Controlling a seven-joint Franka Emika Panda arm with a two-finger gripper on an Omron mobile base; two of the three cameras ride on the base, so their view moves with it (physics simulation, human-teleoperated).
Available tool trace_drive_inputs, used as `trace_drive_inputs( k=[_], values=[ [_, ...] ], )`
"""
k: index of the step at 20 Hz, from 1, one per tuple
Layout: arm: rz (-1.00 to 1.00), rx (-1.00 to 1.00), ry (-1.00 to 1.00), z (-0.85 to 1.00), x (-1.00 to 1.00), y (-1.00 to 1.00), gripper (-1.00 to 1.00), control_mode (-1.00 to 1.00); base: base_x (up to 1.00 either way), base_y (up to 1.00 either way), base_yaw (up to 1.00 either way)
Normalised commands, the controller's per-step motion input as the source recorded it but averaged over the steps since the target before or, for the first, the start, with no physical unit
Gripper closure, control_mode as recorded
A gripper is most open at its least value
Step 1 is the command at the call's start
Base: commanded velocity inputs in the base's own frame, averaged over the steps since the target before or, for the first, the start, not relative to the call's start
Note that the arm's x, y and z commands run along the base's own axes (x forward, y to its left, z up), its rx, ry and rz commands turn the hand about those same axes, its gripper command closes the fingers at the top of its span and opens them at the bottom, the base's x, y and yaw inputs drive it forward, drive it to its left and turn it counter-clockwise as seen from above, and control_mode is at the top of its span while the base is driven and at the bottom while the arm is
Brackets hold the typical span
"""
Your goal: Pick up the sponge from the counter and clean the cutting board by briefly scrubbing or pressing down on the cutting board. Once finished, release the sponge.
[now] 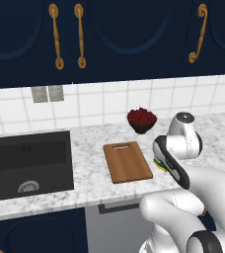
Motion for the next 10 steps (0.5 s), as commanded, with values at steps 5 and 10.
trace_drive_inputs(
  k=[5, 10],
  values=[
    [0.00, 0.00, 0.01, -0.21, 0.14, -0.10, -1.00, -1.00, 0.00, 0.00, 0.00],
    [0.00, 0.00, 0.01, -0.16, 0.11, -0.18, -1.00, -1.00, 0.00, 0.00, 0.00]
  ],
)
